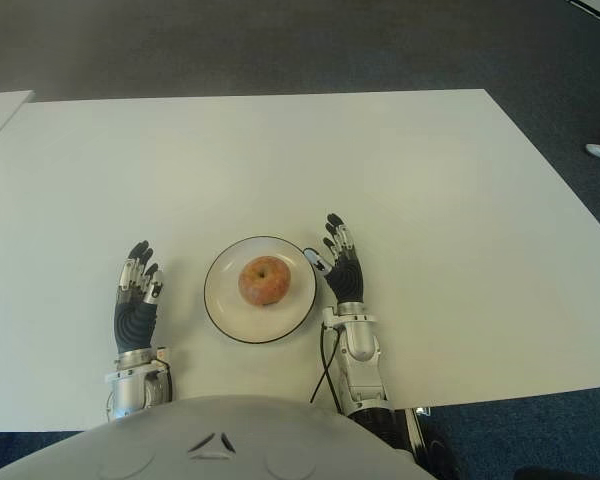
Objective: Put the apples into the plate.
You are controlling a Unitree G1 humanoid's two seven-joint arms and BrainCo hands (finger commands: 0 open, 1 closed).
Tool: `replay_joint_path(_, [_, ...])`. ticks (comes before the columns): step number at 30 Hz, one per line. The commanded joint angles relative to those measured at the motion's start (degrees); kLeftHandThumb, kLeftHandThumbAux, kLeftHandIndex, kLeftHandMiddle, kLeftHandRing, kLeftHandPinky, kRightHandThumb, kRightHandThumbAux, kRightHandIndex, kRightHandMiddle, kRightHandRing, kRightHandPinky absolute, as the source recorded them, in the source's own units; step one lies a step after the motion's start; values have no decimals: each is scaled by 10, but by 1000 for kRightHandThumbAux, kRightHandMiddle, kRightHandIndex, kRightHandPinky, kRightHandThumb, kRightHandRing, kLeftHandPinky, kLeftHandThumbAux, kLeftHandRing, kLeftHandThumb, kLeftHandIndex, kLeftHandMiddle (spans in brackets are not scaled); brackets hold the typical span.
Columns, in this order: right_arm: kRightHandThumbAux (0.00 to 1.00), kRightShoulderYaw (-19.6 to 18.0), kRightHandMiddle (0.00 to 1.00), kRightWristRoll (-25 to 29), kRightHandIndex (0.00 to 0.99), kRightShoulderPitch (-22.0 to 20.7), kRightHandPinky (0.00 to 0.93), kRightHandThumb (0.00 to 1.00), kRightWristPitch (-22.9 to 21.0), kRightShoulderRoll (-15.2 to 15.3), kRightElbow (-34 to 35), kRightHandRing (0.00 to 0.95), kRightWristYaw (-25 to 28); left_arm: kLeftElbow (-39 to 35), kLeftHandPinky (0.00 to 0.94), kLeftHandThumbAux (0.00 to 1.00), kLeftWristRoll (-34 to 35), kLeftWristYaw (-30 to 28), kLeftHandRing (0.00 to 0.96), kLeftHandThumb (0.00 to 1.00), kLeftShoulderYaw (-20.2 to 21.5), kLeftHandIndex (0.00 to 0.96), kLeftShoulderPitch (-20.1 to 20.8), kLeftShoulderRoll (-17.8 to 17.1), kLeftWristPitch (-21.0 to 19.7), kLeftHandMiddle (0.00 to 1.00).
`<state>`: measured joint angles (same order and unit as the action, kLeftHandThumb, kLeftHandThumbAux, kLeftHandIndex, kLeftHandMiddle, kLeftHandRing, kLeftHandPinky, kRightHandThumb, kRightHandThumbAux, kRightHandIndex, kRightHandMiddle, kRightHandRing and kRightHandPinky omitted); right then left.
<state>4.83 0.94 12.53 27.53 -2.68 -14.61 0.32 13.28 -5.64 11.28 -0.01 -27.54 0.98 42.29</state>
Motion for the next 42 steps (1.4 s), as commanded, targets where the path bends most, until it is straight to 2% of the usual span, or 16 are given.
replay_joint_path(1, [573,-4,0,-6,0,11,0,89,-2,2,-31,0,1,45,45,484,-15,-4,0,58,-1,10,37,-1,-50,0])
replay_joint_path(11, [574,-9,0,-11,0,-3,0,88,35,5,-65,0,7,48,42,495,-59,19,18,61,-3,35,48,-8,-54,27])
replay_joint_path(25, [563,-6,0,-13,0,5,0,110,38,-2,-52,0,9,67,21,504,-64,28,21,35,1,41,76,-14,-99,40])
replay_joint_path(42, [530,-1,0,-21,0,16,0,115,24,-6,-32,0,2,77,14,490,-52,14,19,13,-1,36,82,-20,-117,33])
